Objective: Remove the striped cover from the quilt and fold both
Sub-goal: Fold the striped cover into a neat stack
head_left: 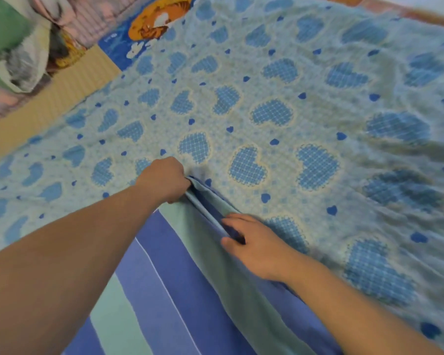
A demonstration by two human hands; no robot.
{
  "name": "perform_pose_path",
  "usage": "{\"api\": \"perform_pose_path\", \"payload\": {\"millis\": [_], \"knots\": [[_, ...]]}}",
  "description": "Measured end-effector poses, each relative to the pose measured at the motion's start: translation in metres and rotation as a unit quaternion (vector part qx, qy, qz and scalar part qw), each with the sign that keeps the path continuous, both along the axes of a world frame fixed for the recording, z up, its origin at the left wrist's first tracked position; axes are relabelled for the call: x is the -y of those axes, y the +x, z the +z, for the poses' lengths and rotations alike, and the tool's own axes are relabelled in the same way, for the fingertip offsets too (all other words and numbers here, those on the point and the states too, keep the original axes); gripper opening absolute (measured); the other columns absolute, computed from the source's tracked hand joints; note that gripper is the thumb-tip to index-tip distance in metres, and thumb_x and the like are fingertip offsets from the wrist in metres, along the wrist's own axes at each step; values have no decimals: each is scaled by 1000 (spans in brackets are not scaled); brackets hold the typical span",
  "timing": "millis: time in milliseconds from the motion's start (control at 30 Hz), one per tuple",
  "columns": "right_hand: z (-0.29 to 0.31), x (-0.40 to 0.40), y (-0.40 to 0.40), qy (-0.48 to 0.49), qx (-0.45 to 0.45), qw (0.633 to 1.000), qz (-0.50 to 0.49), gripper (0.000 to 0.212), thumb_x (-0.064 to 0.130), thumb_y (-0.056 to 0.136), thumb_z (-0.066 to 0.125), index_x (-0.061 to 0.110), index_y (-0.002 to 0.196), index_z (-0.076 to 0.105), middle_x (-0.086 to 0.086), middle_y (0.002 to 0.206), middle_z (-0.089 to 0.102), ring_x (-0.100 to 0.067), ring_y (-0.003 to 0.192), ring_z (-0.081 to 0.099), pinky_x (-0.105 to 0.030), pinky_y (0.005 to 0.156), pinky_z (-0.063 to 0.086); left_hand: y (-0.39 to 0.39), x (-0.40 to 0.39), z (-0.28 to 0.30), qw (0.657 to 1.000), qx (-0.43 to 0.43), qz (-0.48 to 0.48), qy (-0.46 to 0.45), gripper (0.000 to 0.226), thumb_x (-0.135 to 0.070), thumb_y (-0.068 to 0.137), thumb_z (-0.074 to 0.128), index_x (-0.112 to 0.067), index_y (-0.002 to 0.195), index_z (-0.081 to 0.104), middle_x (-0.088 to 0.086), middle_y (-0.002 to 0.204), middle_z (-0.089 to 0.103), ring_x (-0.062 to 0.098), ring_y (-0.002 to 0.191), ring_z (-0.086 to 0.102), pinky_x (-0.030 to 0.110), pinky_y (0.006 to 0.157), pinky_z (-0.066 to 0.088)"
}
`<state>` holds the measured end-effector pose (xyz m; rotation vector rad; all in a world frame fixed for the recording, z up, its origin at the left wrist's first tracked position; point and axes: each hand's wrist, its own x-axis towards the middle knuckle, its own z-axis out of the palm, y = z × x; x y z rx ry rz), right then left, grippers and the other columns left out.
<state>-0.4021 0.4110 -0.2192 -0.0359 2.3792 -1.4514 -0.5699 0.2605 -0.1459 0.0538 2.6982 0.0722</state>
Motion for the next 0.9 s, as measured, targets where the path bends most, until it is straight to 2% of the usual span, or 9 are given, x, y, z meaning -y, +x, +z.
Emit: {"api": "perform_pose_path", "payload": {"millis": [100, 167, 200, 300, 400, 600, 700, 767, 900], "knots": [[3, -1, -4, -76, 48, 995, -47, 34, 50, 82, 64, 28, 107, 63, 10, 106, 64, -9, 95, 62, -24, 82, 51, -4, -36, -5, 915, 127, 284, 257, 14, -12, 92, 54, -1, 83, 58, 15, 61, 65, 22, 44, 64, 29, 47, 56], [3, -6, -2, -95, 71, 990, -77, 27, 45, 80, 67, 24, 97, 63, 8, 89, 68, -12, 82, 65, -33, 73, 53, -2, -55, -16, 843, 119, 364, 376, 16, -16, 96, 47, -3, 102, 54, 18, 87, 66, 30, 72, 72, 36, 62, 61], [2, -10, 0, -85, 78, 990, -86, 20, 41, 81, 68, 24, 90, 61, 10, 80, 66, -10, 72, 63, -31, 67, 51, 2, -59, -24, 850, 81, 347, 388, 21, -15, 95, 46, -5, 112, 53, 18, 99, 65, 33, 87, 71, 38, 71, 60], [-1, -30, 24, -9, 131, 989, -69, 27, 37, 80, 68, 22, 69, 48, 11, 54, 46, -1, 41, 39, -20, 44, 34, 42, -45, -43, 967, -6, -3, 254, 44, -3, 83, 46, -18, 124, 52, 8, 121, 59, 29, 107, 60, 34, 86, 51], [9, -55, 71, 89, 212, 973, 17, 39, 47, 76, 69, 19, 64, 44, 7, 53, 45, -2, 37, 38, -17, 38, 29, 68, -17, -59, 939, 22, -334, 82, 54, 0, 83, 52, -17, 134, 45, 6, 155, 30, 28, 141, 35, 38, 110, 35], [33, -88, 128, 151, 305, 935, 95, 40, 47, 75, 71, 19, 64, 44, 4, 58, 45, -9, 47, 39, -25, 46, 29, 67, -30, -60, 941, -28, -335, -34, 70, -6, 82, 62, -21, 144, 33, 10, 163, 7, 34, 148, 20, 46, 110, 36], [47, -83, 137, 207, 268, 936, 94, 34, 39, 84, 66, 19, 67, 44, 2, 68, 52, -11, 55, 44, -27, 49, 32, 104, -51, -36, 871, -141, -468, 59, 54, -15, 66, 57, -12, 119, 54, 15, 134, 46, 35, 124, 42, 44, 100, 32], [56, -77, 150, 314, 136, 932, 119, 22, 40, 90, 57, 24, 78, 47, 0, 82, 57, -15, 72, 55, -31, 56, 34, 135, -64, -24, 813, -95, -560, 127, 47, -24, 64, 48, -13, 109, 59, 7, 111, 56, 30, 103, 51, 40, 91, 37], [78, -81, 189, 398, 39, 909, 118, 24, 47, 91, 51, 27, 101, 44, 1, 100, 62, -24, 92, 64, -33, 53, 25, 185, -66, -24, 759, 6, -646, 84, 52, -35, 81, 55, -22, 132, 52, 0, 120, 57, 24, 113, 53, 42, 111, 34]]}}
